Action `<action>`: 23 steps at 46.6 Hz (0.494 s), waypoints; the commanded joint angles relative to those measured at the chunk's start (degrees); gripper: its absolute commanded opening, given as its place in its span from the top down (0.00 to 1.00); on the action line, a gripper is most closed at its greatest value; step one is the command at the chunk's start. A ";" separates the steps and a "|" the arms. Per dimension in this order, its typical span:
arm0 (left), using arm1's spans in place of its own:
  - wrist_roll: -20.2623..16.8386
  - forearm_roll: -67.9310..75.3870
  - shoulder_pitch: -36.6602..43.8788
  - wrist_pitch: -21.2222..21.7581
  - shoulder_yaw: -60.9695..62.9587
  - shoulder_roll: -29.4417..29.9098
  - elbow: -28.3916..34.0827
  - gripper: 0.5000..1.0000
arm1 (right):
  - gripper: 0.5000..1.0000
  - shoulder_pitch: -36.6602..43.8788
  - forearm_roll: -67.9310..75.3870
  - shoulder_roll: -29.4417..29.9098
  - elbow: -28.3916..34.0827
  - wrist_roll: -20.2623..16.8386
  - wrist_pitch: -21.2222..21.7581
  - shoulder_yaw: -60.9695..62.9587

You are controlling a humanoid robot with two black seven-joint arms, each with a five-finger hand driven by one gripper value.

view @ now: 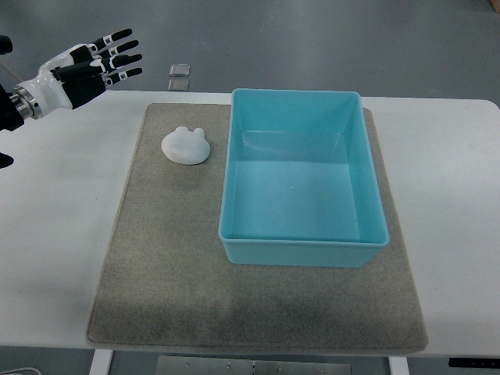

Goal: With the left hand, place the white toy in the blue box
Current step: 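Move the open left hand toward the white rabbit toy, then rotate the left hand palm-down and lower it over the toy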

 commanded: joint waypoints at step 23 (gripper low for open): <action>-14.22 40.23 -3.36 0.00 0.98 1.98 -2.98 0.01 | 0.13 0.00 0.00 0.00 0.00 0.00 0.00 0.00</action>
